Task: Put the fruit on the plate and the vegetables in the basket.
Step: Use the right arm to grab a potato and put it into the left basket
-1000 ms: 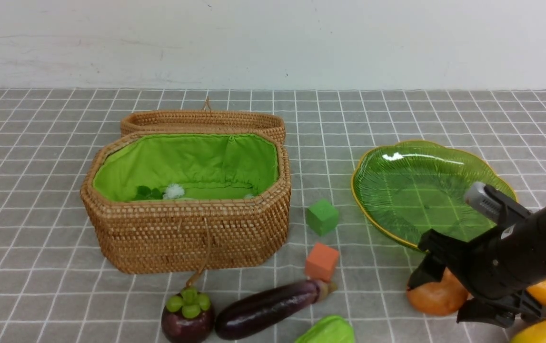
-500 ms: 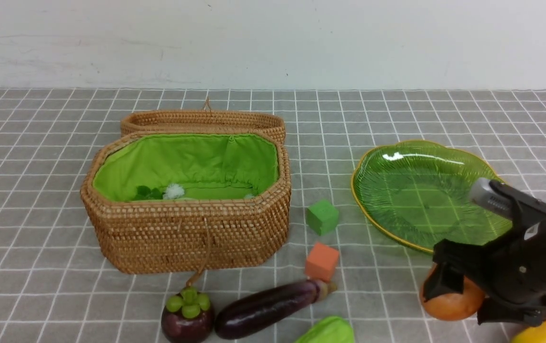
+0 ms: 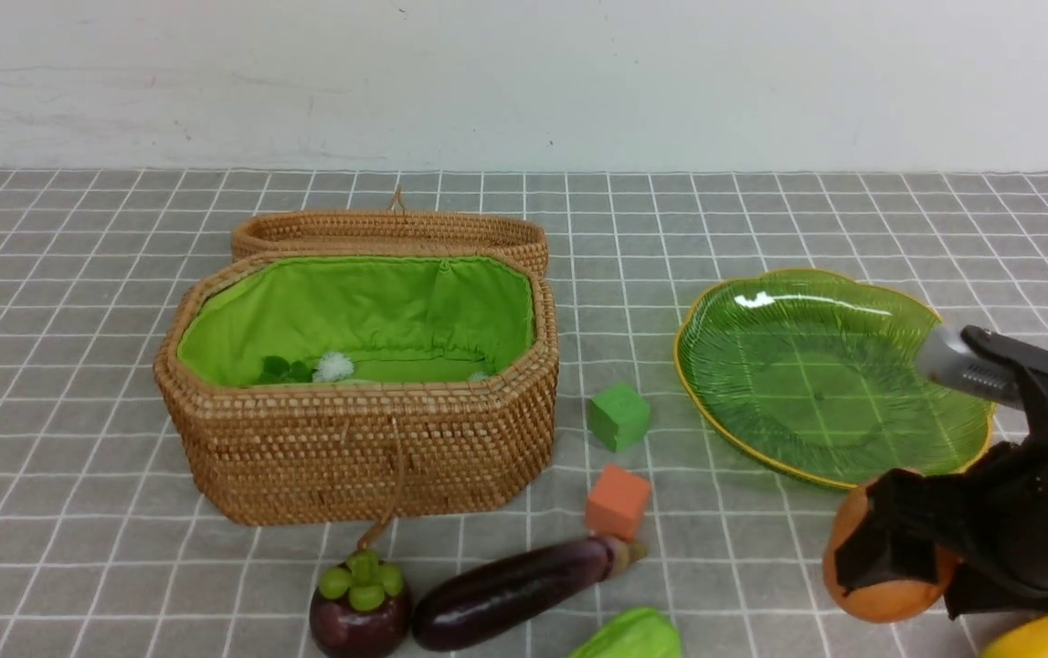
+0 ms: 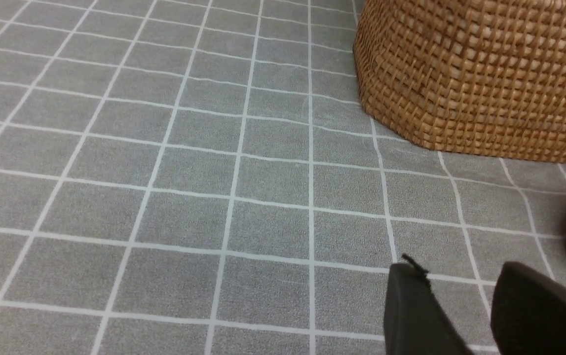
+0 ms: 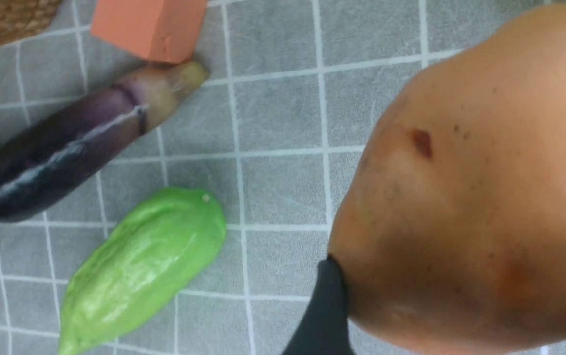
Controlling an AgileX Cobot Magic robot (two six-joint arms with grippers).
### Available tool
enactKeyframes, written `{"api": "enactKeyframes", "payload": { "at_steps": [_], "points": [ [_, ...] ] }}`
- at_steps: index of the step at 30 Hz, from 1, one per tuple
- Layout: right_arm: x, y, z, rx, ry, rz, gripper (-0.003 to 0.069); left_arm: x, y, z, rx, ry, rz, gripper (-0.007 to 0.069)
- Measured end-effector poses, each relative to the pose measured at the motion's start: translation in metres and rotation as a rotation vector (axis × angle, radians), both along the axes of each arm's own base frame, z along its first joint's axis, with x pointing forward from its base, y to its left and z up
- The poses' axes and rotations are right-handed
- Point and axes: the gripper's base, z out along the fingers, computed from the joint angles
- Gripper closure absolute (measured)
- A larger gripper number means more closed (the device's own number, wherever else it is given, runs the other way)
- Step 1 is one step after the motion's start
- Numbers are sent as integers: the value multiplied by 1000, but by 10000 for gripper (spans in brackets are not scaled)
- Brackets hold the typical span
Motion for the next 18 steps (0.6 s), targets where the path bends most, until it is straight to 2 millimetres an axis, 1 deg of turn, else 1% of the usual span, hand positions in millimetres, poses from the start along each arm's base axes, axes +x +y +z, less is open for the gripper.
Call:
{"api": "enactKeyframes", "payload": {
  "at_steps": [4, 9, 13, 14, 16, 17, 18],
  "points": [
    [0, 1, 14, -3, -28, 50, 57, 0, 0, 0, 0, 0, 0, 386],
    [8, 7, 36, 3, -92, 75, 57, 0, 0, 0, 0, 0, 0, 386],
    [12, 25, 57, 10, -167, 159, 57, 0, 0, 0, 0, 0, 0, 386],
    [13, 26, 60, 12, -178, 163, 57, 0, 0, 0, 0, 0, 0, 386],
    [21, 43, 76, 27, -224, 216, 57, 0, 0, 0, 0, 0, 0, 386],
    [22, 46, 77, 28, -227, 223, 57, 0, 0, 0, 0, 0, 0, 386],
    [31, 58, 84, 34, -249, 253, 57, 0, 0, 0, 0, 0, 0, 386]
  ]
}}
